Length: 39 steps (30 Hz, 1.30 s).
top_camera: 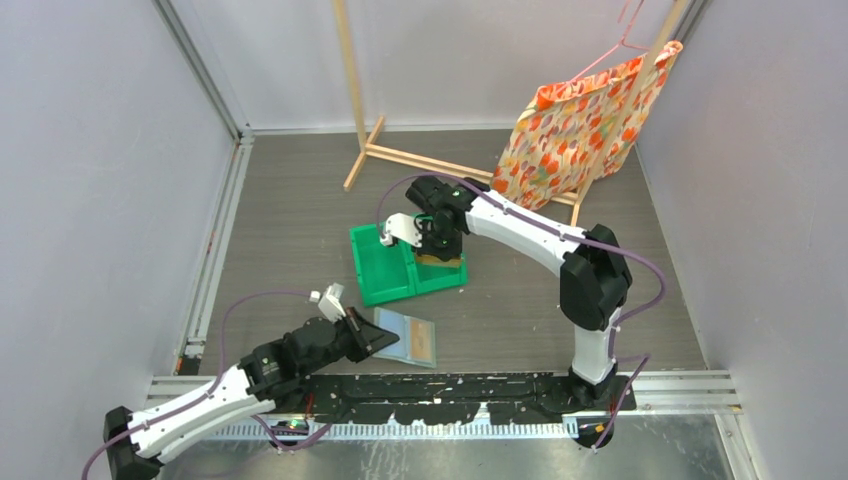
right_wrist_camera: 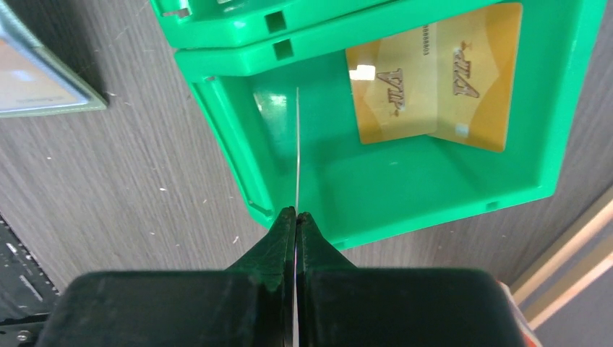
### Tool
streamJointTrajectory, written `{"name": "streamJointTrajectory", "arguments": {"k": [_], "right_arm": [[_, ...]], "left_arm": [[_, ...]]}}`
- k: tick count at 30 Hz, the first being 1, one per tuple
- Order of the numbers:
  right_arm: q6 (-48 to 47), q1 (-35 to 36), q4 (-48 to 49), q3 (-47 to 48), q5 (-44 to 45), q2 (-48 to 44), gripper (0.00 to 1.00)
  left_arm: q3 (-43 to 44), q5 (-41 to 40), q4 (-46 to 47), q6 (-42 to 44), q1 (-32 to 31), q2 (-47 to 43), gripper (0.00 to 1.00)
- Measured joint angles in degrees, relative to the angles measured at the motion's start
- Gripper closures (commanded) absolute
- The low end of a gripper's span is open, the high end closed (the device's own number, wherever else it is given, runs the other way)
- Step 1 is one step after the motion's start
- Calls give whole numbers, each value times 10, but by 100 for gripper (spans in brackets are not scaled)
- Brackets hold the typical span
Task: Take the credit cards out of the card holder
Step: Place the credit card in the storage box.
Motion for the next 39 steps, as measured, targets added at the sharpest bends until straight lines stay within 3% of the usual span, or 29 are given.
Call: {"name": "streamJointTrajectory", "arguments": {"k": [16, 39], "right_arm": [[-40, 38, -66, 136, 90, 109, 99], [-77, 30, -78, 169, 92, 177, 99]], "left_arm": [[-1, -9, -14, -9, 0, -134, 99], [-1, -9, -14, -9, 0, -141, 100]]}}
